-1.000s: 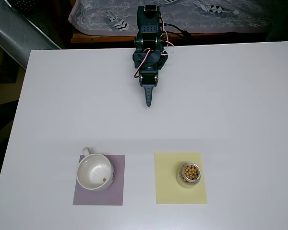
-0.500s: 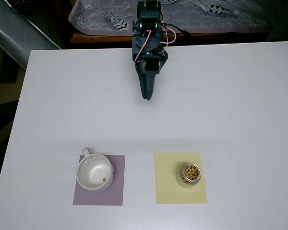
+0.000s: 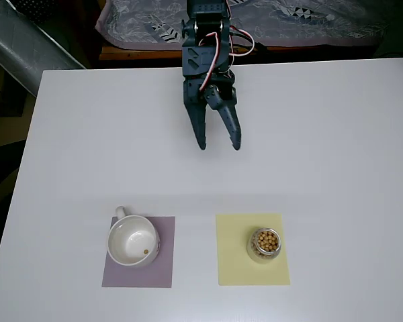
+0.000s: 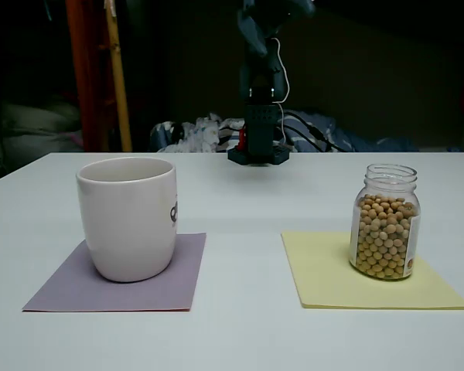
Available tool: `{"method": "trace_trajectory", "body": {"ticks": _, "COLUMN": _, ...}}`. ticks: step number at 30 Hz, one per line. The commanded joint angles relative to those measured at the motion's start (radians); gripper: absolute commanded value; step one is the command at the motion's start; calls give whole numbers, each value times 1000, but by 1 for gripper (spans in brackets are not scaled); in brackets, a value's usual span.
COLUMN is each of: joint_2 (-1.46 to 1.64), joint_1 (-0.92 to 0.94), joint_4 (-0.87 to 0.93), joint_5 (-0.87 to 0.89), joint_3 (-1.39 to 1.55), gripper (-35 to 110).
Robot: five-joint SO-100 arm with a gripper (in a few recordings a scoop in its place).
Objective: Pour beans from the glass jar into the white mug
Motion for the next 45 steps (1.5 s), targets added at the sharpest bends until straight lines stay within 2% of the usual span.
{"method": "trace_trajectory", "body": {"ticks": 1, "joint_2": 12, "joint_1": -15, "joint_4": -152, "joint_5": -202, "joint_3": 86, "gripper": 36}}
{"method": "trace_trajectory", "body": {"ticks": 6, "joint_2": -12, "joint_1": -26, "joint_4": -376, "joint_5": -400, "joint_3": 224, "gripper": 39}}
{"method": "trace_trajectory", "body": {"ticks": 13, "joint_2": -153, "joint_1": -48, "joint_4": -738, "joint_5": -535, "joint_3": 387, "gripper": 48}}
{"method": "trace_trajectory", "body": {"ticks": 16, "joint_2": -279, "joint_1": -51, "joint_4": -1020, "joint_5": -588, "joint_3": 472, "gripper": 52}}
{"method": "trace_trajectory", "body": {"ticks": 19, "joint_2": -445, "joint_1": -61, "joint_4": -1330, "joint_5": -624, "joint_3": 534, "gripper": 50}}
{"method": "trace_trajectory", "body": {"ticks": 25, "joint_2": -802, "joint_1": -80, "joint_4": -1729, "joint_5": -660, "joint_3": 518, "gripper": 49}}
{"method": "trace_trajectory", "body": {"ticks": 30, "joint_2": -988, "joint_1": -98, "joint_4": -1845, "joint_5": -667, "joint_3": 443, "gripper": 53}}
{"method": "trace_trajectory", "body": {"ticks": 45, "joint_2": -1315, "joint_1": -196, "joint_4": -1881, "joint_5": -667, "joint_3": 130, "gripper": 65}}
